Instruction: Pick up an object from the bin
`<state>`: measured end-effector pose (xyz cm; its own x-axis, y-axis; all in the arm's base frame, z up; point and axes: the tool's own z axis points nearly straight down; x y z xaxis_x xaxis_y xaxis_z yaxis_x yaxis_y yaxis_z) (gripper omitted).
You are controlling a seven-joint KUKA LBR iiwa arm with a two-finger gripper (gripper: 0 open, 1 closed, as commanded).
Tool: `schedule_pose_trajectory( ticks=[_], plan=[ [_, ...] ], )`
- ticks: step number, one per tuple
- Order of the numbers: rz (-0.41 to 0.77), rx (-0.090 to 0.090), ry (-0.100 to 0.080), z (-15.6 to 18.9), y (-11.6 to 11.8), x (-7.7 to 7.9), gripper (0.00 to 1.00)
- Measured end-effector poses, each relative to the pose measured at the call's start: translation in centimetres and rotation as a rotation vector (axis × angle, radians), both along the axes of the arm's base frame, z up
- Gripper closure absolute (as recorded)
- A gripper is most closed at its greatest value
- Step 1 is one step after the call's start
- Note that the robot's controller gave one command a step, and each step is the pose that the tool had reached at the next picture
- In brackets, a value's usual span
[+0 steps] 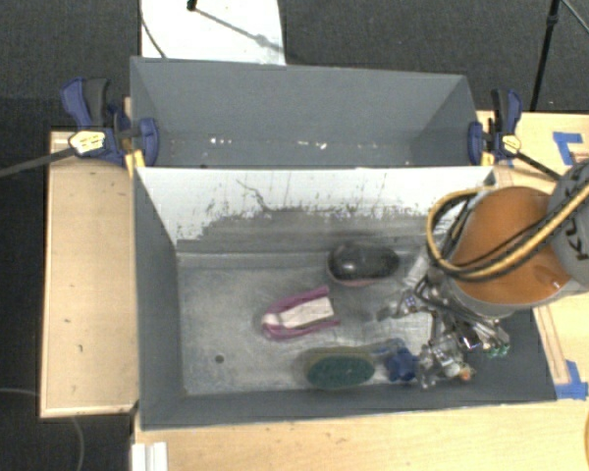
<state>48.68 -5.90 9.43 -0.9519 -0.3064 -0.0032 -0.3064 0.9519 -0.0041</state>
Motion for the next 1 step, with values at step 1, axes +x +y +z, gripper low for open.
schedule_pose_trajectory(
  ticks=[1],
  plan=[
    [0.156, -0.007, 0.001, -0.46, 0.96, -0.06, 0.0]
  ],
)
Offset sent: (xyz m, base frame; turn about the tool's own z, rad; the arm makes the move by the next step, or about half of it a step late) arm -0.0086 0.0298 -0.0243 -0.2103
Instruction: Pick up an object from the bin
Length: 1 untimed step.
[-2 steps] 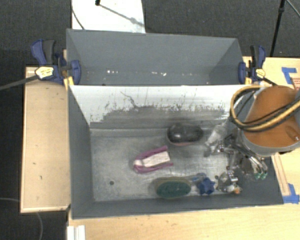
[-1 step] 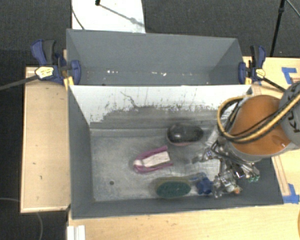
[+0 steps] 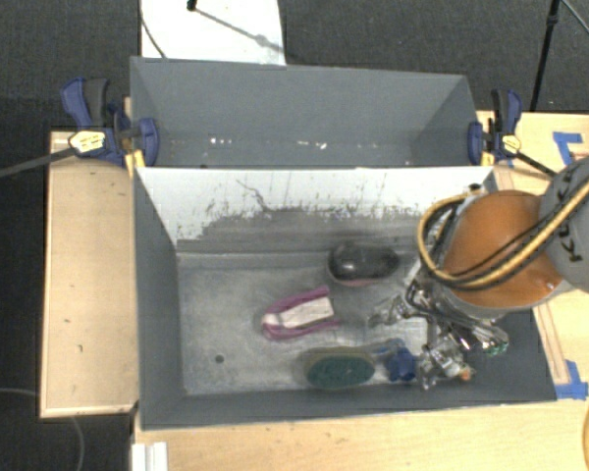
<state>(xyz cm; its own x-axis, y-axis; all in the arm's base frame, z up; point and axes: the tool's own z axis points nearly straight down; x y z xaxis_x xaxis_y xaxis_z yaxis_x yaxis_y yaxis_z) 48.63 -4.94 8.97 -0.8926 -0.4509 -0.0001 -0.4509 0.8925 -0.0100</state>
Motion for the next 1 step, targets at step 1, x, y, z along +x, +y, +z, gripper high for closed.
schedule_pose_trajectory(
  ticks=[1],
  plan=[
    [0.007, -0.005, 0.014, 0.0, -0.2, -0.33, 1.0]
  ],
)
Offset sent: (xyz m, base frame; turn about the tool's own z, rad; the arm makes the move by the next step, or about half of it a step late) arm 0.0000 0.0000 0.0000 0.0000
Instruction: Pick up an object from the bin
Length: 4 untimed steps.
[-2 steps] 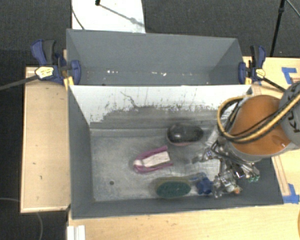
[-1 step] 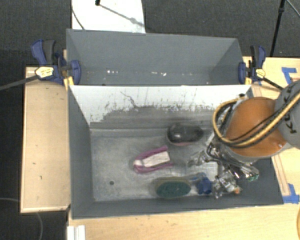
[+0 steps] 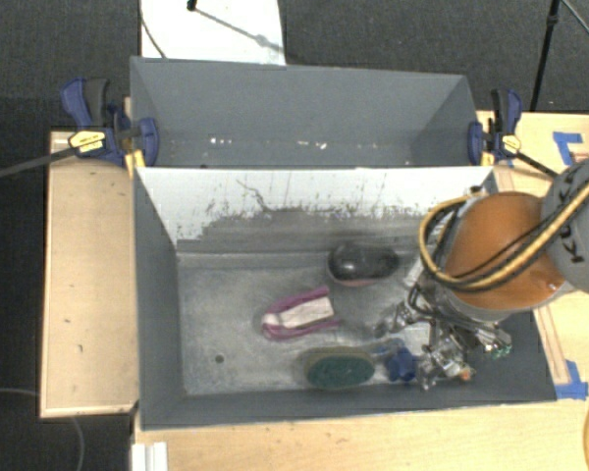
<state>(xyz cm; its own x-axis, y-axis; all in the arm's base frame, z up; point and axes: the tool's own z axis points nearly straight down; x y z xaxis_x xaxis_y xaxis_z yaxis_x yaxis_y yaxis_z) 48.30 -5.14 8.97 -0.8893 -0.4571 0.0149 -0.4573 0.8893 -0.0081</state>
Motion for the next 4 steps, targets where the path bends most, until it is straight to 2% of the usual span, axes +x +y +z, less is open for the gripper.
schedule_pose_trajectory(
  ticks=[1, 2, 3, 4],
  plan=[
    [0.146, 0.013, -0.02, 16.7, -0.5, -0.2, 1.0],
    [0.144, 0.015, -0.011, 16.2, -0.4, -0.4, 0.0],
    [0.421, 0.019, -0.003, 4.4, 3.1, -0.3, 0.0],
    [0.675, 0.016, -0.009, -0.6, 1.3, 0.2, 0.0]
  ],
)
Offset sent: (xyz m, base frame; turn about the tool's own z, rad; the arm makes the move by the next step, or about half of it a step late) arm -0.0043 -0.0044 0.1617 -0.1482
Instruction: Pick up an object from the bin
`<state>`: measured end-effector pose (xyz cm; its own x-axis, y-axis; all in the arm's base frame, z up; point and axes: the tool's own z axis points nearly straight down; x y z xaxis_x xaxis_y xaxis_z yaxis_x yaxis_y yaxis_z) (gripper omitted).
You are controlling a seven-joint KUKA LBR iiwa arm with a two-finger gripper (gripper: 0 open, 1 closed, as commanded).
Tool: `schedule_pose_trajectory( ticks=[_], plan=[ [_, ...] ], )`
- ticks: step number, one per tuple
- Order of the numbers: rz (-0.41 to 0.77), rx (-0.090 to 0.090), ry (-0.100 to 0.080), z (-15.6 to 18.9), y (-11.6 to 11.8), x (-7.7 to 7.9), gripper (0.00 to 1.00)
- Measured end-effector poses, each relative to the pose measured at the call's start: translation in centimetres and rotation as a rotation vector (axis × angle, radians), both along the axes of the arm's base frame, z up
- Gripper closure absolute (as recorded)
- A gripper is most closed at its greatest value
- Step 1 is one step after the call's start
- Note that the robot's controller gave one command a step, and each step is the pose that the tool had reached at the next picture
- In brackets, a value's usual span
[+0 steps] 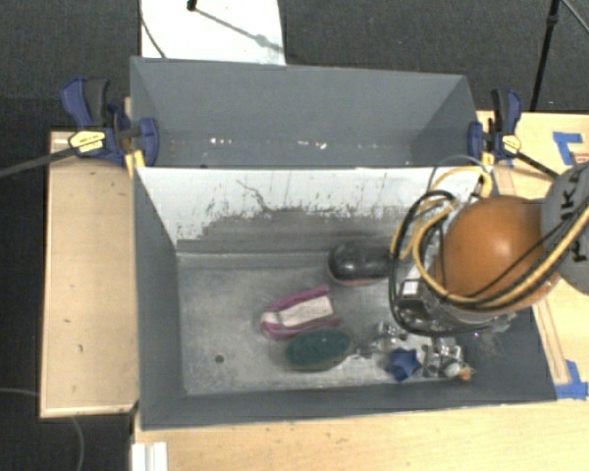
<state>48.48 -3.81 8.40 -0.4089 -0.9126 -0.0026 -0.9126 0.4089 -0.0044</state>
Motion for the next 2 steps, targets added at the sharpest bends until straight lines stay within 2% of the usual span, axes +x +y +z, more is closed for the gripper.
schedule_pose_trajectory(
  ticks=[1, 2],
  plan=[
    [0.003, -0.001, 0.002, -0.4, -0.1, -0.1, 1.0],
    [0.021, -0.001, -0.003, 13.1, -2.0, -0.6, 1.0]
  ],
)
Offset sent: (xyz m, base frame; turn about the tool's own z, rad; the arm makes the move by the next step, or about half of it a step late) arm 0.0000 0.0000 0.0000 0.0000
